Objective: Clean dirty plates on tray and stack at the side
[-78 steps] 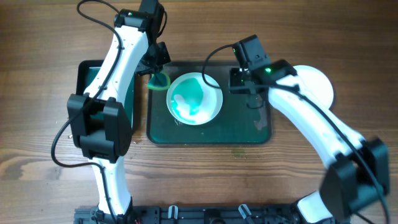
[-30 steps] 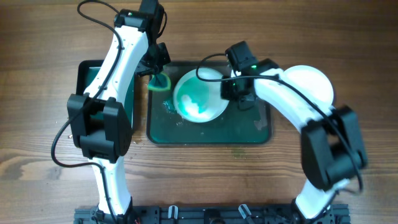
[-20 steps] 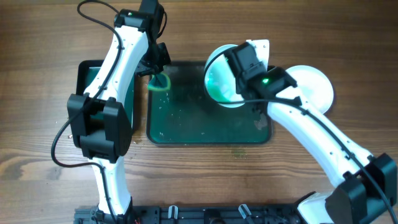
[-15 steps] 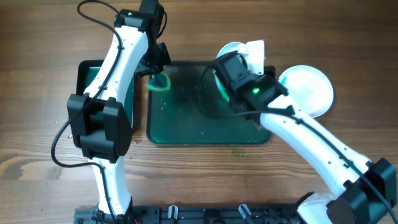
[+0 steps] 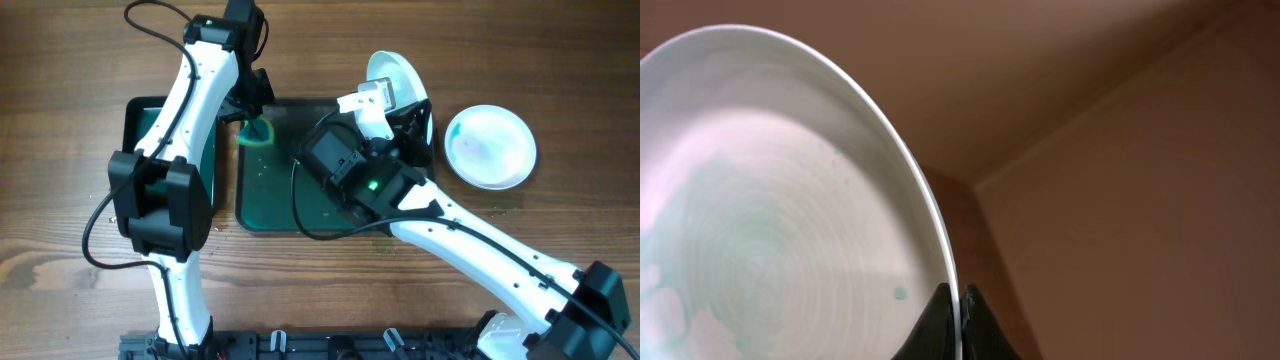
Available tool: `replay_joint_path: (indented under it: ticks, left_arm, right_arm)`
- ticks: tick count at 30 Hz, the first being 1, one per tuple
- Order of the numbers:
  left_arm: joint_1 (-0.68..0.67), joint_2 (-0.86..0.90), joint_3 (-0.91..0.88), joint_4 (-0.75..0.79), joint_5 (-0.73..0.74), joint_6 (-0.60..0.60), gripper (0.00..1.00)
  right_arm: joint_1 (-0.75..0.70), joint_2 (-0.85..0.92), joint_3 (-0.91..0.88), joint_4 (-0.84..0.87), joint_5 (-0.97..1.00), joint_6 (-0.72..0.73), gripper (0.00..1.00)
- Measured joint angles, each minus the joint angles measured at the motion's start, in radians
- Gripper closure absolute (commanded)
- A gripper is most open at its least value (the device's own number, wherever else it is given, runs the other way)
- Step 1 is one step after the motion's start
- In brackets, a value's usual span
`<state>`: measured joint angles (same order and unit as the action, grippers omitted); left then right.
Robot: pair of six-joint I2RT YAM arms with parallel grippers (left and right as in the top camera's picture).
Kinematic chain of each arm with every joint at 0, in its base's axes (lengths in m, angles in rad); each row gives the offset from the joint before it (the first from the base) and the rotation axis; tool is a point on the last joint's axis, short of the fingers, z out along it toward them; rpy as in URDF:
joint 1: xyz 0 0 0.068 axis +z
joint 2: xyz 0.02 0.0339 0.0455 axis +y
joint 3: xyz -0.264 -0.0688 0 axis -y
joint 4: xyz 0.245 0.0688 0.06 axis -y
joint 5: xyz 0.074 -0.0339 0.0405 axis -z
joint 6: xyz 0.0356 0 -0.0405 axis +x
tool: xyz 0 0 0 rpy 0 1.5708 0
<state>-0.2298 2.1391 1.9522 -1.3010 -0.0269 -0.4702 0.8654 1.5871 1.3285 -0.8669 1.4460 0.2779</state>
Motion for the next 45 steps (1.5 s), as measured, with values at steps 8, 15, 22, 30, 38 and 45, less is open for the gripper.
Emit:
replay_joint_path:
  ticks: [8,15,22,30,38,45]
  left_arm:
    - [0.0,0.0,0.0,0.0,0.0,0.0,0.96]
    - [0.0,0.0,0.0,0.002,0.0,0.0,0.96]
    - [0.0,0.0,0.0,0.003,0.0,0.0,0.96]
    - [0.0,0.0,0.0,0.006,0.0,0.0,0.96]
    - [0.0,0.0,0.0,0.016,0.0,0.0,0.96]
    - [0.0,0.0,0.0,0.019,0.0,0.0,0.96]
  right_arm:
    - [-0.016,-0.002,0.0,0.0,-0.1,-0.013,0.96]
    - [-0.222,-0.003,0.0,0.001,-0.639,0.047,0.96]
    - [-0.612,-0.003,0.0,0.002,-1.242,0.069,0.96]
    - [-1.07,-0.005,-0.023,-0.028,-1.503,0.068,0.96]
    - [-1.257,-0.009,-0.24,0.166,-1.49,0.069,0.96]
    - [-1.268,-0.009,-0.406,0.38,-1.49,0.068,0.66]
